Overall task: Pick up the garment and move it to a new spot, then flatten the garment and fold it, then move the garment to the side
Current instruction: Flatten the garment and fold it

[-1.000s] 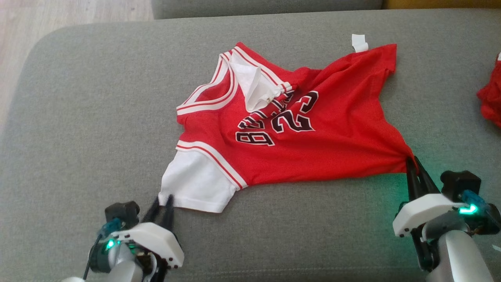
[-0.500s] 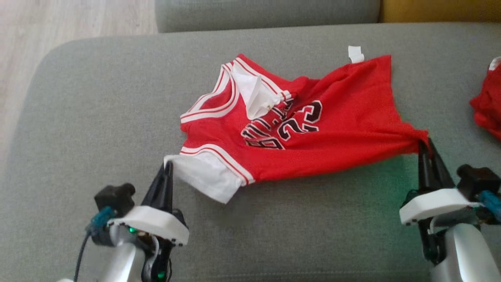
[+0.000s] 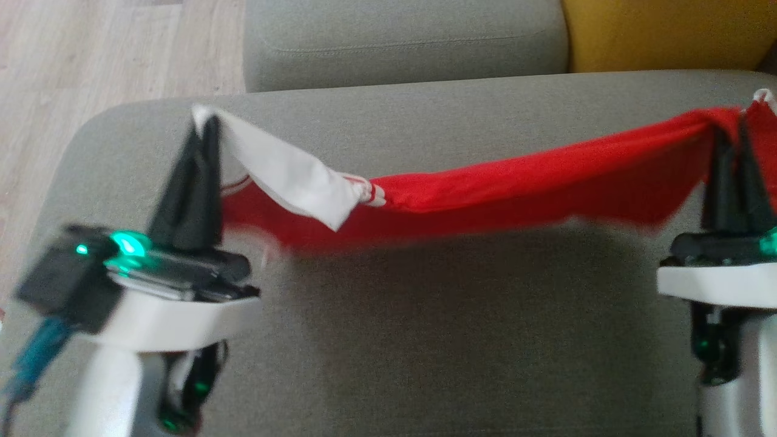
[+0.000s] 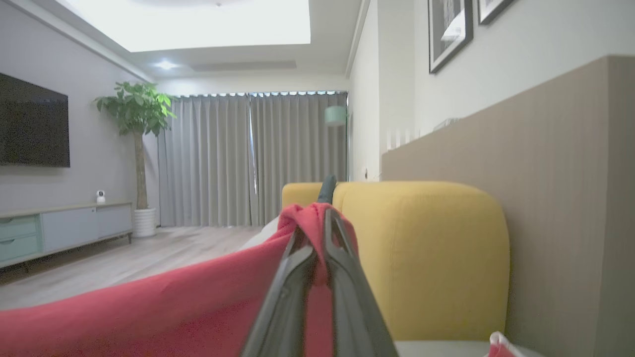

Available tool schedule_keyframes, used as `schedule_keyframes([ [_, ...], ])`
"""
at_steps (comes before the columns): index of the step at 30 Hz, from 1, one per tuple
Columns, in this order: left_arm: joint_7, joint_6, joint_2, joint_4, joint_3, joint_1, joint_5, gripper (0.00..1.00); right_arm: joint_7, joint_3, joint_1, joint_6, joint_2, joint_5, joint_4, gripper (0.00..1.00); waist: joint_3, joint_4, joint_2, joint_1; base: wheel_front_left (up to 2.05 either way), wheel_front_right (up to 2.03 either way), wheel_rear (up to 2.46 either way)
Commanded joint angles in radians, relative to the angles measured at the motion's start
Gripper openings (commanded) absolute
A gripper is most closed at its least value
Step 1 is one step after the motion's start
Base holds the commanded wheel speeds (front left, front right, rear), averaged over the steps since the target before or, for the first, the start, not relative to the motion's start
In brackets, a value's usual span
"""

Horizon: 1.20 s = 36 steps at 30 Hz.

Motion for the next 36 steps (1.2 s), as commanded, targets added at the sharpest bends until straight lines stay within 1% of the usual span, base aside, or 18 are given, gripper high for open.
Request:
schedule_keyframes([
  [1,0.016,0.006,0.034,-0.092,0.048,-0.085,0.020,0.00,0.013,0.018,-0.039,0.007,-0.007,-0.004,-0.082,0.00,-0.003,-0.008,0.0000,0.0000,0.00,0.00,0.00],
  [5,0.073,0.006,0.083,-0.249,0.069,-0.161,0.062,0.00,0.047,-0.002,-0.040,0.007,-0.007,-0.016,-0.242,0.00,0.002,-0.020,0.0000,0.0000,0.00,0.00,0.00],
  [6,0.073,0.006,0.083,-0.249,0.069,-0.161,0.062,0.00,0.047,-0.002,-0.040,0.007,-0.007,-0.016,-0.242,0.00,0.002,-0.020,0.0000,0.0000,0.00,0.00,0.00],
  [8,0.108,0.001,0.103,-0.302,0.077,-0.207,0.073,0.00,0.067,-0.014,-0.044,0.007,-0.007,-0.022,-0.313,0.00,0.011,-0.023,0.0000,0.0000,0.00,0.00,0.00],
  [9,0.144,-0.006,0.123,-0.331,0.085,-0.256,0.078,0.00,0.088,-0.022,-0.051,0.007,-0.007,-0.026,-0.372,0.00,0.026,-0.024,0.0000,0.0000,0.00,0.00,0.00],
  [12,0.194,-0.020,0.149,-0.326,0.097,-0.330,0.075,0.00,0.119,-0.026,-0.074,0.007,-0.007,-0.024,-0.416,0.00,0.060,-0.025,0.0000,0.0000,0.00,0.00,0.00],
  [14,0.220,-0.030,0.154,-0.289,0.104,-0.384,0.053,0.00,0.140,-0.019,-0.103,0.007,-0.007,-0.010,-0.411,0.00,0.095,-0.022,0.0000,0.0000,0.00,0.00,0.00],
  [16,0.239,-0.041,0.161,-0.221,0.110,-0.443,0.033,0.00,0.159,0.001,-0.148,0.007,-0.011,0.005,-0.376,0.00,0.132,-0.017,0.0000,0.0000,0.00,0.00,0.00],
  [19,0.246,-0.063,0.180,-0.092,0.112,-0.560,0.028,0.00,0.177,0.030,-0.263,0.007,-0.030,0.022,-0.282,0.00,0.201,-0.012,0.0000,0.0000,0.00,0.00,0.00],
  [22,0.228,-0.080,0.190,0.047,0.099,-0.719,0.043,0.00,0.172,0.050,-0.434,0.007,-0.036,0.028,-0.153,0.00,0.269,-0.008,0.0000,0.0000,0.00,0.00,0.00],
  [24,0.214,-0.090,0.190,0.146,0.081,-0.845,0.060,0.00,0.154,0.063,-0.571,0.007,-0.048,0.004,-0.050,0.00,0.308,-0.007,0.0000,0.0000,0.00,0.00,0.00],
  [26,0.188,-0.095,0.192,0.250,0.062,-0.978,0.094,0.00,0.127,0.065,-0.712,0.007,-0.047,-0.027,0.069,0.00,0.338,-0.009,0.0000,0.0000,0.00,0.00,0.00],
  [28,0.148,-0.097,0.195,0.356,0.037,-1.101,0.145,0.00,0.092,0.043,-0.846,0.007,-0.040,-0.070,0.203,0.00,0.365,-0.009,0.0000,0.0000,0.00,0.00,0.00],
  [32,0.051,-0.076,0.147,0.568,0.009,-1.273,0.186,0.00,0.008,-0.056,-1.048,0.007,-0.019,-0.152,0.463,0.00,0.407,0.007,0.0000,0.0000,0.00,0.00,0.00],
  [34,-0.004,-0.068,0.117,0.657,-0.006,-1.327,0.196,0.00,-0.030,-0.103,-1.114,0.007,-0.014,-0.211,0.572,0.00,0.423,0.020,0.0000,0.0000,0.00,0.00,0.00],
  [36,-0.037,-0.058,0.078,0.724,-0.010,-1.358,0.186,0.00,-0.048,-0.154,-1.168,0.007,-0.010,-0.266,0.659,0.00,0.455,0.036,0.0000,0.0000,0.00,0.00,0.00],
])
